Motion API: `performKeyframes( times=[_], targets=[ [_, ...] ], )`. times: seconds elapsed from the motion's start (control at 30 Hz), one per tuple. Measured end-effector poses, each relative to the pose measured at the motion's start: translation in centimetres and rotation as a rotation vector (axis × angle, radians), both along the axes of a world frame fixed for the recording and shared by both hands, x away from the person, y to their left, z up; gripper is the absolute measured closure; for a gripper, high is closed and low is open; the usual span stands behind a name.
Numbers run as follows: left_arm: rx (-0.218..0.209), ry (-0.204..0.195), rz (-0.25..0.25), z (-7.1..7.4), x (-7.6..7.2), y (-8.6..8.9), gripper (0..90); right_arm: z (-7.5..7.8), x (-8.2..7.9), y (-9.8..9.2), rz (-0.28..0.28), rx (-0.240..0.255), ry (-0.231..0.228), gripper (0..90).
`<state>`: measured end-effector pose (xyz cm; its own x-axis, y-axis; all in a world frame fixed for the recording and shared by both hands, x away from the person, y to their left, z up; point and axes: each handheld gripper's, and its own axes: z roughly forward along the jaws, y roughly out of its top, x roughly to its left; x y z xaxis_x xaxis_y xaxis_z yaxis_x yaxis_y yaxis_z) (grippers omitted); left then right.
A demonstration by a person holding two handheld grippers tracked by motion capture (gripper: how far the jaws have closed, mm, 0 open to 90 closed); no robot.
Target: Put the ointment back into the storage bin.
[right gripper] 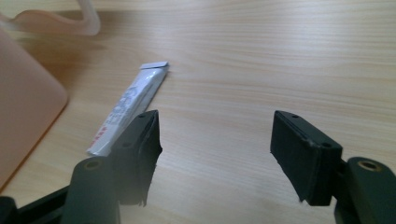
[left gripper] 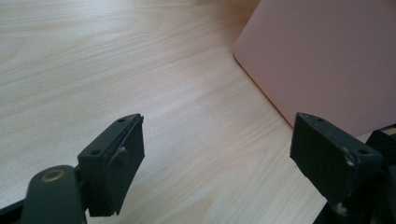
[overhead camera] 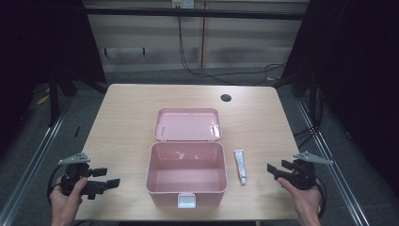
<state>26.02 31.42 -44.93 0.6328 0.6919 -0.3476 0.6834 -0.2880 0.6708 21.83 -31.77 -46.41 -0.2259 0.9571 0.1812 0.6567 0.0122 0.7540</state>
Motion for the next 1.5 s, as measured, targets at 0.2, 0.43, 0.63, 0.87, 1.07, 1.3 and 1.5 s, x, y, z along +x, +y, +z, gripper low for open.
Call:
performKeyframes(
  times=[0.2, 0.43, 0.63, 0.87, 1.07, 1.3, 1.5],
  targets=[
    [0.017, 0.006, -0.007, -0.1, -0.1, -0.2, 17.6, 0.9, -0.1, 0.6, 0.042, -0.008, 0.078, 50.2],
    [0.012, 0.003, -0.002, -0.1, -0.1, -0.2, 17.6, 1.7, 0.0, 1.0, 0.029, 0.050, 0.063, 56.3],
    [0.009, 0.004, -0.001, 0.0, -0.1, -0.2, 17.6, 3.1, 0.2, 0.9, 0.036, 0.042, 0.090, 60.3],
    [0.017, 0.009, -0.004, -0.1, 0.0, -0.2, 17.7, 4.2, 0.6, 1.1, 0.062, 0.069, 0.143, 58.7],
    [0.014, 0.007, 0.001, -0.1, 0.0, -0.1, 17.6, 4.8, 1.4, 2.1, 0.083, 0.065, 0.245, 56.2],
    [0.007, 0.009, 0.010, -0.1, 0.1, 0.0, 17.6, 5.0, 2.8, 2.9, 0.087, 0.032, 0.314, 49.8],
    [0.004, 0.006, 0.014, -0.1, 0.1, 0.2, 17.6, 5.5, 3.8, 3.3, 0.095, 0.033, 0.373, 51.5]
  ],
)
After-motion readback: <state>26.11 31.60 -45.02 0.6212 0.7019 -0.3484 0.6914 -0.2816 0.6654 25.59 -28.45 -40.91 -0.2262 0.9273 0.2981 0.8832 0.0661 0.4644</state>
